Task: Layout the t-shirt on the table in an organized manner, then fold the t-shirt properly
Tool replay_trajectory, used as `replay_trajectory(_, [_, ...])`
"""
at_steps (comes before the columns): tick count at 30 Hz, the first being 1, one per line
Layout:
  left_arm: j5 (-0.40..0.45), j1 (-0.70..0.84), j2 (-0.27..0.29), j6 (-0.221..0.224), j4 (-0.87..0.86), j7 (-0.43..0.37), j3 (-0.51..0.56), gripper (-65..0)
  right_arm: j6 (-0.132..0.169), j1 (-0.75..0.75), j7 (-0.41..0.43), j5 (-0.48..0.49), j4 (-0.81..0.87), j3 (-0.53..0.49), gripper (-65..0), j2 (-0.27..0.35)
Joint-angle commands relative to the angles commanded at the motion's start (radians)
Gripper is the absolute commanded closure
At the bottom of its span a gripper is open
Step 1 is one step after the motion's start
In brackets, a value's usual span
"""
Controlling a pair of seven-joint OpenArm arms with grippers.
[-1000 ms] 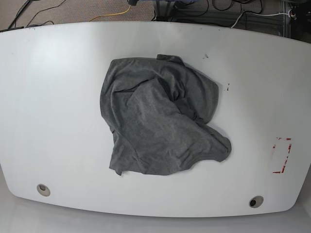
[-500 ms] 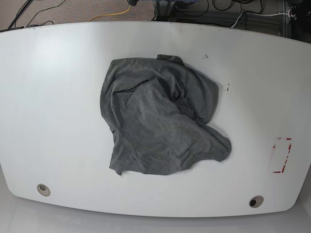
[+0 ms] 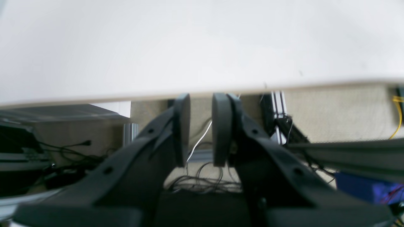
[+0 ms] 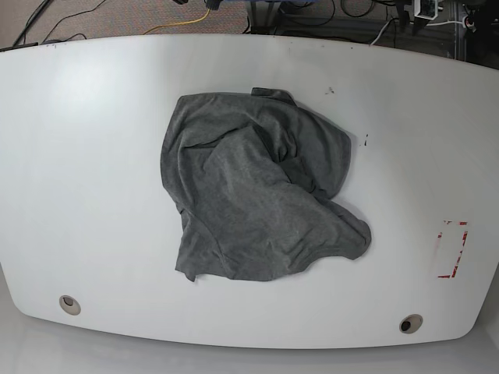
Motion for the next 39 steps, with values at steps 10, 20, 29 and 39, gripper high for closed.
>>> replay_trajectory(10, [-0.011, -0.121, -0.038, 0.002, 0.000, 0.002, -0.002, -11.3, -0.002, 0.138, 0.000, 0.000, 0.015, -0.002, -0.6, 0.000])
replay_trajectory(20, [-0.009, -0.227, 0.005, 0.003, 0.000, 0.048, 0.003, -13.9, -0.005, 0.278, -0.005, -0.003, 0.015, -0.002, -26.5, 0.002])
replay_trajectory(29, [-0.012, -0.315, 0.014, 0.000, 0.002, 0.061, 0.012, -34.4, 0.002, 0.471, -0.137, -0.005, 0.015, -0.003, -36.1, 0.009])
replay_trajectory(39, [-0.012, -0.393, 0.011, 0.000, 0.002, 0.064, 0.040, -35.4, 0.002, 0.792, -0.440, -0.005, 0.012, -0.003, -36.1, 0.009])
